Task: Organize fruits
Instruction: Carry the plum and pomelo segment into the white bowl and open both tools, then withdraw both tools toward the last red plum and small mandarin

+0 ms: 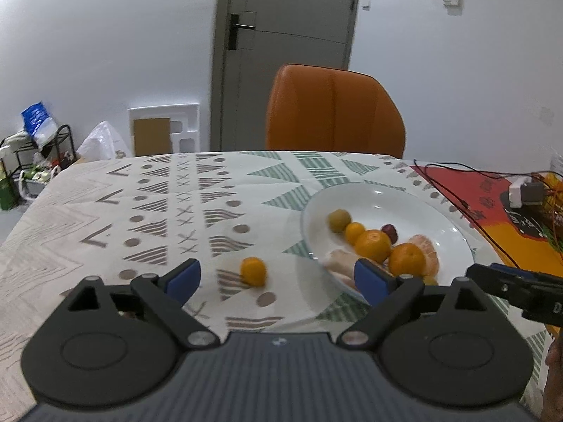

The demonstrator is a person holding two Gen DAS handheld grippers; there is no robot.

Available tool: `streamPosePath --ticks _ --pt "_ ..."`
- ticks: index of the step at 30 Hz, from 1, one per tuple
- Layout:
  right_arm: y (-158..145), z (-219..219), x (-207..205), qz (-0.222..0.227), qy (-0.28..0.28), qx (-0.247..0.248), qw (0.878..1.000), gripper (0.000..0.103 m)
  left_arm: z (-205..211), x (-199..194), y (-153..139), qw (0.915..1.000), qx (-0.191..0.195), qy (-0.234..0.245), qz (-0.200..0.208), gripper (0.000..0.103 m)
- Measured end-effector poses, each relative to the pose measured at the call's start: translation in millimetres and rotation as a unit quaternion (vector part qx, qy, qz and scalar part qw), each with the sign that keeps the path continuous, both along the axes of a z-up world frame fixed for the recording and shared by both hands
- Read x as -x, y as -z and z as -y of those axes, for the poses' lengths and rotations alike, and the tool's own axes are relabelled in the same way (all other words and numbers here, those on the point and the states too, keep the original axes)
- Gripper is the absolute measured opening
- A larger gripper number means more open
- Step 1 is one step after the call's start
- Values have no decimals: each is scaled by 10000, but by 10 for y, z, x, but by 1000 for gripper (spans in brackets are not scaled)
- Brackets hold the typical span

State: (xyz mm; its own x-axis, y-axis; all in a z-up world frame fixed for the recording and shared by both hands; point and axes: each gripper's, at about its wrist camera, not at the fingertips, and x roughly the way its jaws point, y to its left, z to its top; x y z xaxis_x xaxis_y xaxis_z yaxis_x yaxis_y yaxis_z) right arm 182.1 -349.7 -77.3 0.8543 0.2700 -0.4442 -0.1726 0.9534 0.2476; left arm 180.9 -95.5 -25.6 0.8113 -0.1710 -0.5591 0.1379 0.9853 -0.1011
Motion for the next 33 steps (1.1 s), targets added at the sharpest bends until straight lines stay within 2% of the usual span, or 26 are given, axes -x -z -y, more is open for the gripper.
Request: streamPosePath --ticks 5,7,12,23,33 --pt "-39 -70 24 88 3 -10 10000 96 -164 56 -39 9999 97 -141 -21 95" --pt "-61 -94 36 143 13 -56 9999 103 -217 77 -52 9998 119 -173 -12 95" --pt "-104 -214 43 164 -63 48 9998 103 -348 148 -105 9995 193 -238 86 103" --pt "-136 -423 53 188 -154 115 9996 103 -591 270 -197 9980 275 -481 294 103" --pt "-175 -591 84 154 -301 90 9994 103 -845 374 -203 9972 378 -575 306 103"
